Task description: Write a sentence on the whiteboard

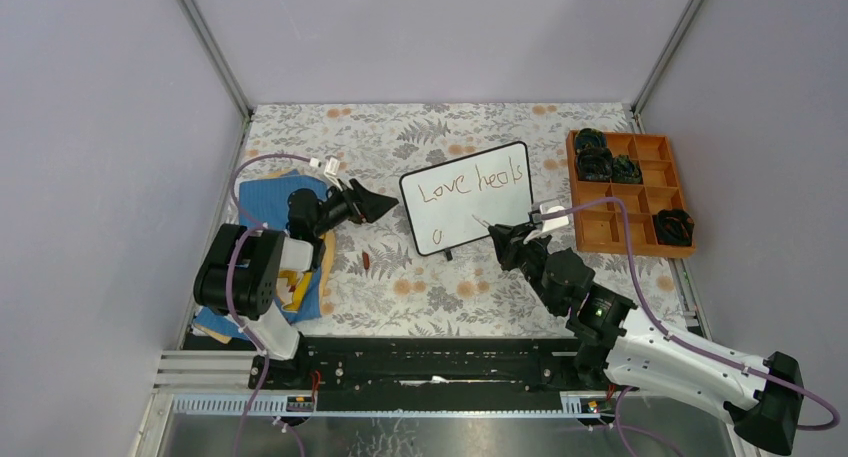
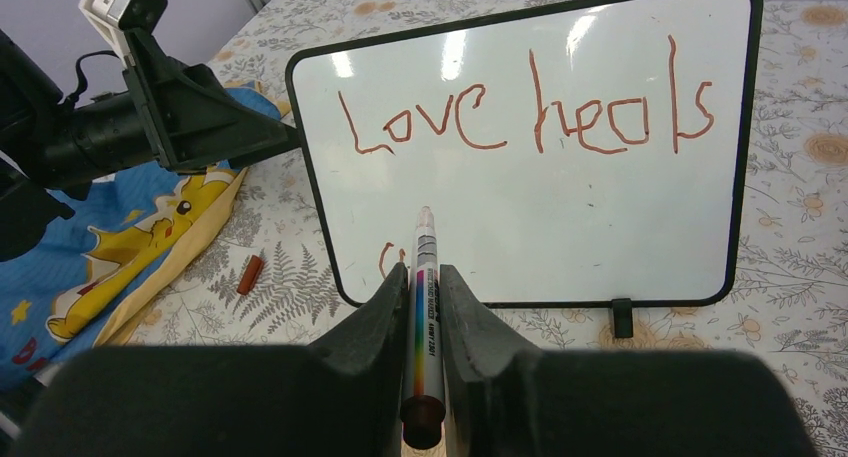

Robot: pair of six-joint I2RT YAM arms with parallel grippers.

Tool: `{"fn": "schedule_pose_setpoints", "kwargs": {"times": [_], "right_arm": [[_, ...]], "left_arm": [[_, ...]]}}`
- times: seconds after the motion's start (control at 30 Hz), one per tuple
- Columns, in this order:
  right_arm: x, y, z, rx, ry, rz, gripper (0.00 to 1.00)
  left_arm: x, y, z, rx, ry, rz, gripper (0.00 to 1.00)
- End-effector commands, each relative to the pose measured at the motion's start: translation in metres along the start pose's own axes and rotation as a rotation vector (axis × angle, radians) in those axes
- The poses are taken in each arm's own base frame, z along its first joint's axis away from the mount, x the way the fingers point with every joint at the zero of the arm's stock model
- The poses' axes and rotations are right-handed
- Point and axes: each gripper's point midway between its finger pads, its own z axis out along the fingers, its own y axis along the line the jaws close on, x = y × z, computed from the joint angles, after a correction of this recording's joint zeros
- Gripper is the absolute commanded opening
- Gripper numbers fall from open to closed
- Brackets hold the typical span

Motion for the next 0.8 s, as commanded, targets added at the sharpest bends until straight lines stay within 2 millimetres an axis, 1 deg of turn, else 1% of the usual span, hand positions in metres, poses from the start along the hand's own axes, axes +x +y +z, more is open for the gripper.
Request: {"fn": "schedule_pose_setpoints", "kwargs": {"times": [0.0,0.03,0.3,0.43,0.5,0.6,0.7,0.77], "right_arm": [[-0.025,0.008,-0.001,-0.025,-0.064,0.048,0.00],[-0.025,0.008,-0.001,-0.027,-0.066,0.053,0.00],[-0.017,0.016,0.001,-0.062,-0.049,0.066,0.00],[-0.014,0.021,0.005,-0.082,-0.040,0.072,0.00],[-0.014,0.024,0.007,-0.091,-0.040,0.077,0.00],[-0.012,0.030,0.011,-0.109,-0.033,0.082,0.00],[-0.010,0.036,0.015,-0.123,-0.027,0.089,0.00],[-0.009,0.038,0.017,-0.130,-0.021,0.093,0.00]], "left_arm": [[0.000,-0.033,0.001,0.191,0.000,0.045,0.84],[0.002,-0.036,0.000,0.210,0.002,0.044,0.84],[0.011,-0.043,-0.002,0.259,0.025,0.039,0.81],[0.028,-0.052,0.000,0.306,0.086,0.040,0.79],[0.040,-0.054,0.003,0.324,0.126,0.036,0.76],[0.049,-0.053,0.005,0.329,0.152,0.029,0.70],[0.050,-0.048,0.008,0.314,0.145,0.022,0.65],[0.049,-0.049,0.011,0.316,0.138,0.022,0.63]]}}
